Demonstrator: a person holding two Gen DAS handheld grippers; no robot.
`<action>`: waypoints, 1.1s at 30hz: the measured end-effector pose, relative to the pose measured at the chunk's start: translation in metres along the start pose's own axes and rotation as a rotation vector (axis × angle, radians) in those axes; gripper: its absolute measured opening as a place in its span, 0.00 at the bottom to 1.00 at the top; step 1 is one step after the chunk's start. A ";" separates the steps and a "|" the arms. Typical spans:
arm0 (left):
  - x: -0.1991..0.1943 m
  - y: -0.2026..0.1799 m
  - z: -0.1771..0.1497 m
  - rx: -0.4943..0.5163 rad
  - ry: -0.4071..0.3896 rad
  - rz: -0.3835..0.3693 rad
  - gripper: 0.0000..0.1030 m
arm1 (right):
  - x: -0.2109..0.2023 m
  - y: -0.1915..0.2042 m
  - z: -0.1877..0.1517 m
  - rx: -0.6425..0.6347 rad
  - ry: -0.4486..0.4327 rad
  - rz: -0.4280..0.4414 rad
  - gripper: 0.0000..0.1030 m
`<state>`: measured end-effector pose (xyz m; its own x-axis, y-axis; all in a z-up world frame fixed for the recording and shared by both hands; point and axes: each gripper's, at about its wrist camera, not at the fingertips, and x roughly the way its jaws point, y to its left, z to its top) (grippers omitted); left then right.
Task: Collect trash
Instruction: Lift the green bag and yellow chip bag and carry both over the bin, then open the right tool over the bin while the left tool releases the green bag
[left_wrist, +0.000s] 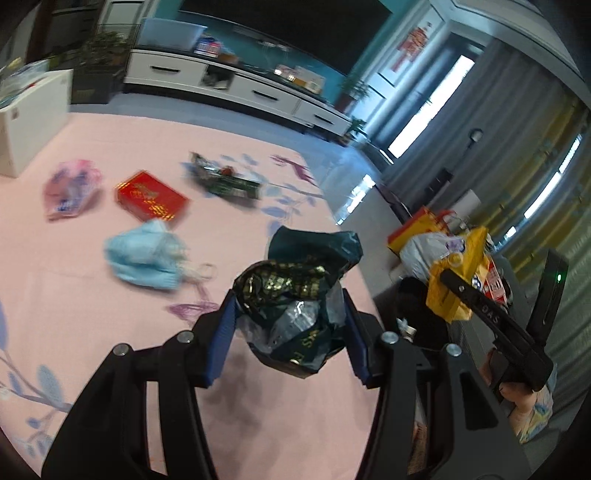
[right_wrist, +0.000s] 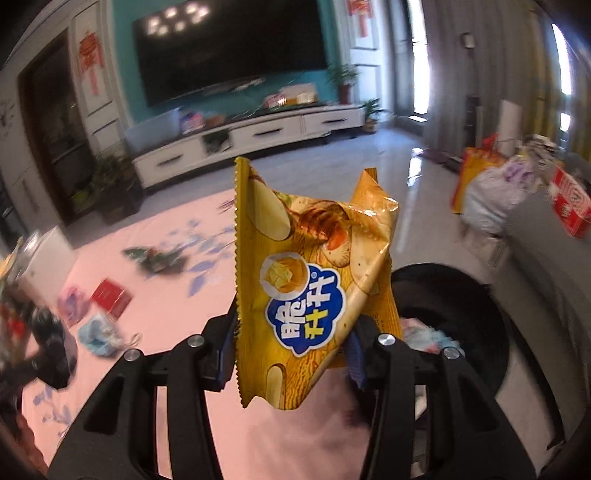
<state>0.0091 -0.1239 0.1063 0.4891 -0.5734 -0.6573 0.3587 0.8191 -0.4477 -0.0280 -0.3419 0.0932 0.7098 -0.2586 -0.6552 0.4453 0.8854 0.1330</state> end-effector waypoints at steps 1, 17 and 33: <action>0.007 -0.012 -0.002 0.019 0.007 -0.006 0.53 | -0.003 -0.012 0.002 0.021 -0.014 -0.019 0.47; 0.116 -0.183 -0.058 0.276 0.120 -0.134 0.53 | 0.007 -0.150 -0.008 0.264 0.037 -0.145 0.50; 0.184 -0.231 -0.079 0.387 0.188 -0.161 0.54 | 0.019 -0.214 -0.027 0.459 0.097 -0.195 0.53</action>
<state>-0.0462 -0.4172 0.0412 0.2624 -0.6508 -0.7125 0.7063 0.6326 -0.3178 -0.1245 -0.5260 0.0320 0.5454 -0.3455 -0.7637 0.7740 0.5574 0.3005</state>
